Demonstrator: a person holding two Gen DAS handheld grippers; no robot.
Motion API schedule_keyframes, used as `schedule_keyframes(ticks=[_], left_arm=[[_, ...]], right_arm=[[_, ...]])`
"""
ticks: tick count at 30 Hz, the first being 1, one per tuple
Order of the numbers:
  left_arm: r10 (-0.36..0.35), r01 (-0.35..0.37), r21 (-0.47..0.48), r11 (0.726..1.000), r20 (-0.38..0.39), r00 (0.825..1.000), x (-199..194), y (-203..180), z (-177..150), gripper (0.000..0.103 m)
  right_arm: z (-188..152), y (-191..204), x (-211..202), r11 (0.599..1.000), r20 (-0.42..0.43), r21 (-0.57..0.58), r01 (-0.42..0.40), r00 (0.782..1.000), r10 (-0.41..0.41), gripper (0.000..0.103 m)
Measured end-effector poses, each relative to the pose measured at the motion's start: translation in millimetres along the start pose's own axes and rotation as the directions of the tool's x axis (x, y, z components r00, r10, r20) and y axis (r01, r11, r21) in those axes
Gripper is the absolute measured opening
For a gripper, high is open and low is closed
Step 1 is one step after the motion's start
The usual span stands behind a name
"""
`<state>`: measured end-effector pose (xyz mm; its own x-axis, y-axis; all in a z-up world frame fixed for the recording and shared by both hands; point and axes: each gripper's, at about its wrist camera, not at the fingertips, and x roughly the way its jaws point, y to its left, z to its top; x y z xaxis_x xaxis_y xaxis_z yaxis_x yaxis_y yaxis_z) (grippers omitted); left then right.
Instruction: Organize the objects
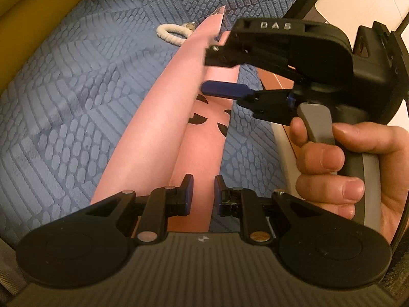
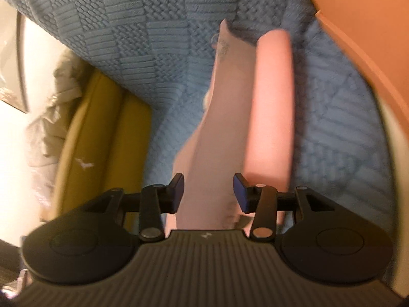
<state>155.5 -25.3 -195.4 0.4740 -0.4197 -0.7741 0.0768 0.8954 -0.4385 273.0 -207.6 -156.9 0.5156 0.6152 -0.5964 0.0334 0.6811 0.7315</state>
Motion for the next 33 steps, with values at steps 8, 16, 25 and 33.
schedule_keyframes(ticks=[8, 16, 25, 33], left_arm=[[-0.006, 0.006, -0.008, 1.0, -0.003, 1.0, 0, 2, 1, 0.02], [-0.017, 0.017, -0.064, 0.998, -0.006, 1.0, -2, 11, 2, 0.015], [-0.046, 0.045, -0.142, 0.989, -0.005, 0.999, -5, 24, 3, 0.013], [-0.017, 0.021, -0.172, 0.985, 0.025, 1.0, -8, 31, 4, 0.013]], right_arm=[[-3, 9, 17, 0.994, -0.075, -0.007, -0.107, 0.992, 0.106, 0.046], [6, 18, 46, 0.992, -0.139, -0.03, -0.121, 0.983, 0.116, 0.046], [19, 25, 78, 0.987, -0.181, -0.094, -0.127, 0.977, 0.108, 0.044], [28, 40, 50, 0.983, -0.118, -0.161, -0.086, 0.991, 0.068, 0.046]])
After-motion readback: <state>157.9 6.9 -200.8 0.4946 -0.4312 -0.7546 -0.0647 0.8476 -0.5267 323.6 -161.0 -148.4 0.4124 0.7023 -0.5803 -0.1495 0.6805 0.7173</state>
